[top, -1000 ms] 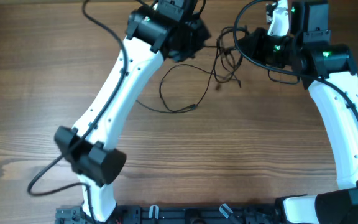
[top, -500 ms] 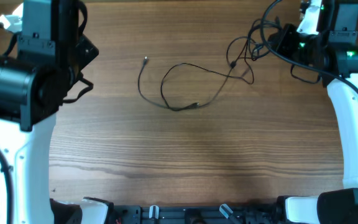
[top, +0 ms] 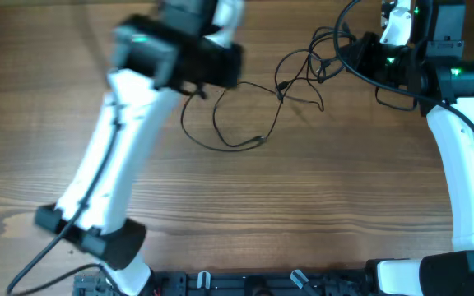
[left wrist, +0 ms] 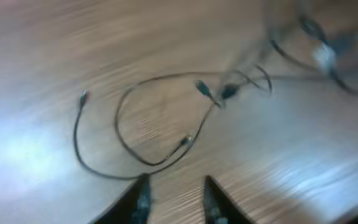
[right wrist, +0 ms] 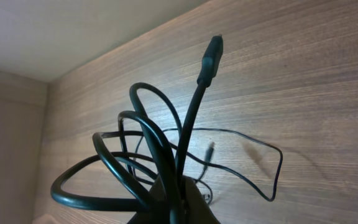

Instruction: Untangle cables

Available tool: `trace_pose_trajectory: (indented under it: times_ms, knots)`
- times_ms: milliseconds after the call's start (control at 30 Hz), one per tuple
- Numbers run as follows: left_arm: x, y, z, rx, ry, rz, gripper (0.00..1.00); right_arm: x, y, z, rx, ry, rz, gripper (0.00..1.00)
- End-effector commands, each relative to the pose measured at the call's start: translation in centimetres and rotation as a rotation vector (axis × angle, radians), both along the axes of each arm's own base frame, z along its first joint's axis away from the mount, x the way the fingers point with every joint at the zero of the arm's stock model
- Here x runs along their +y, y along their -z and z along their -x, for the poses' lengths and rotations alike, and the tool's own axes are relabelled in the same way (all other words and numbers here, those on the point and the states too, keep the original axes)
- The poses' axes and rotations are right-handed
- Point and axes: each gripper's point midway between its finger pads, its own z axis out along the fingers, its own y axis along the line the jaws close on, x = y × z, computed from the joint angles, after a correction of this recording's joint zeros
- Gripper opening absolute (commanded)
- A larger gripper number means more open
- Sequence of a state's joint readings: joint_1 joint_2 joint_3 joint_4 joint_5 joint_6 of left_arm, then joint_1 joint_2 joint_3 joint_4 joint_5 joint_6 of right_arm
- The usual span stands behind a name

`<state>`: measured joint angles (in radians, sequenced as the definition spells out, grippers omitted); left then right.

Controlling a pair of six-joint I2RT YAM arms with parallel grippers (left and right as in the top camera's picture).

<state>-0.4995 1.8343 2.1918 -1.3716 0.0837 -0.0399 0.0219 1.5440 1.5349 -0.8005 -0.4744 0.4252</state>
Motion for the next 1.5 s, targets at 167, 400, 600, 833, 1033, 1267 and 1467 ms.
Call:
trace_pose_trajectory:
  times_ms: [167,400,600,833,1033,1267,1467]
  knots:
    - [-11.3,-4.5,-1.4,-0.503,0.54,-0.073,0.57,0.6,-2.6,0.4,-0.085,-0.055,0.003,0.04]
    - [-13.4,-1.9,-1.8,-0.547,0.688,-0.19,0.77,0.6,-2.6,0.4,-0.107,-0.081,0.031,0.04]
    - [-12.7,-0.9,-3.5,-0.311,0.207,0.078,0.77,-0.1,-2.4,-0.1,-0.046,0.039,-0.027,0.04]
    - [-8.6,-2.5,-5.3,0.66,-0.847,0.932,0.88,0.0,-2.3,0.0,-0.029,0.051,-0.042,0.04]
    - [-10.2,-2.8,-4.3,0.925,-1.075,1.033,1.0,-1.9,-1.3,-0.4,0.006,0.173,0.004,0.04]
    - [-12.7,1.0,-3.0,0.968,-1.466,1.017,1.0,-4.3,-0.2,-0.3,0.091,0.394,-0.005,0.04]
    - [-19.1,2.8,-4.2,1.025,-1.306,1.065,1.0,-4.3,1.3,1.3,0.173,0.378,0.031,0.04]
